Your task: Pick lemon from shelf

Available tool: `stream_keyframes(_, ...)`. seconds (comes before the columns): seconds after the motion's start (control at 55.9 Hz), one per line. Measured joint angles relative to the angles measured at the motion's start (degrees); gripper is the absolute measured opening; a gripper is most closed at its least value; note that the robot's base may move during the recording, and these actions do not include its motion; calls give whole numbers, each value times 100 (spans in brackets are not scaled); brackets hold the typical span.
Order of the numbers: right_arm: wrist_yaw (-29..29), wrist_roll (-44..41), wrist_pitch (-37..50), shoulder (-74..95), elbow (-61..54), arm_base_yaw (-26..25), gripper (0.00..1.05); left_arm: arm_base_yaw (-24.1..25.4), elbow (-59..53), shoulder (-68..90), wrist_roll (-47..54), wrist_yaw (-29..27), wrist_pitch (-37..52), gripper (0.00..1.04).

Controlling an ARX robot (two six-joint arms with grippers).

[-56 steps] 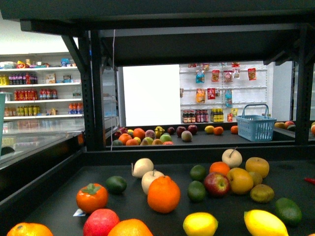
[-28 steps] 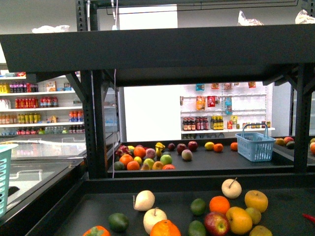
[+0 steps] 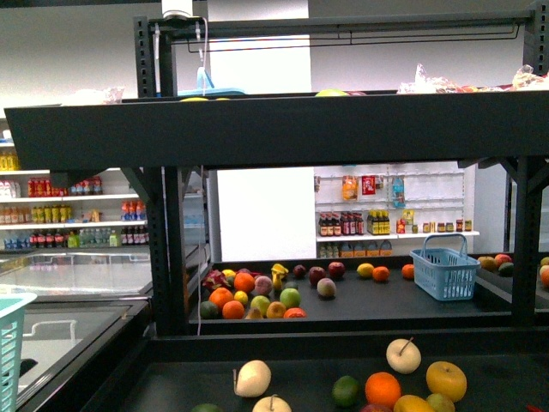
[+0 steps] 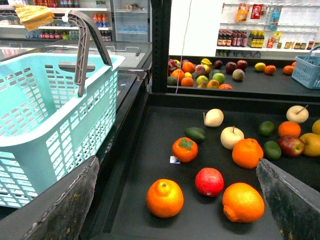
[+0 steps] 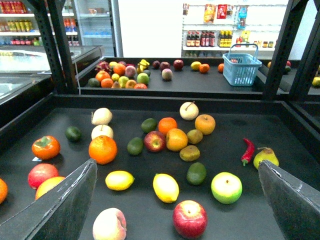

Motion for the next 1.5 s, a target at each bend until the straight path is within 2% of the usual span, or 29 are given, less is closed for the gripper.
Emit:
stream_keyframes(0.054, 2, 0, 0, 0, 0, 0, 97, 31, 81, 111, -260, 28, -234, 97)
stream_keyframes(0.107, 2, 2, 0, 0, 0, 0, 97, 286, 389, 684, -964, 380, -767, 97)
stream_keyframes(0.161, 0, 0, 0, 0, 0, 0, 97, 686, 638, 1290, -1554, 837, -706, 97)
stream_keyframes(0.232, 2, 2, 0, 0, 0, 0, 97, 1451, 1196, 2277, -2498, 1580, -317, 97)
stream_keyframes(0.34, 7, 0, 0, 0, 0, 0, 97, 2435, 2144, 3748, -3530, 2358, 103, 97)
stream_keyframes(0.447, 2, 2, 0, 0, 0, 0, 97, 3104, 3075, 5189, -4142, 2688, 391, 97)
stream_keyframes(0.536, 2, 0, 0, 0, 0, 0, 97, 3418, 3950, 6367, -4572, 2747, 461, 97)
stream_keyframes(0.697, 2, 0, 0, 0, 0, 0, 97, 3399, 5362, 8067, -5243, 2728, 728, 97)
stream_keyframes(0.93, 2, 0, 0, 0, 0, 0, 97, 2964, 6813, 9667, -6033, 2409, 1012, 97)
stream_keyframes(1.144, 2, 0, 0, 0, 0, 0, 97, 2820, 7632, 10395, -6183, 2129, 1045, 97)
stream_keyframes(1.502, 2, 2, 0, 0, 0, 0, 97, 2914, 8201, 10804, -6140, 2052, 898, 97)
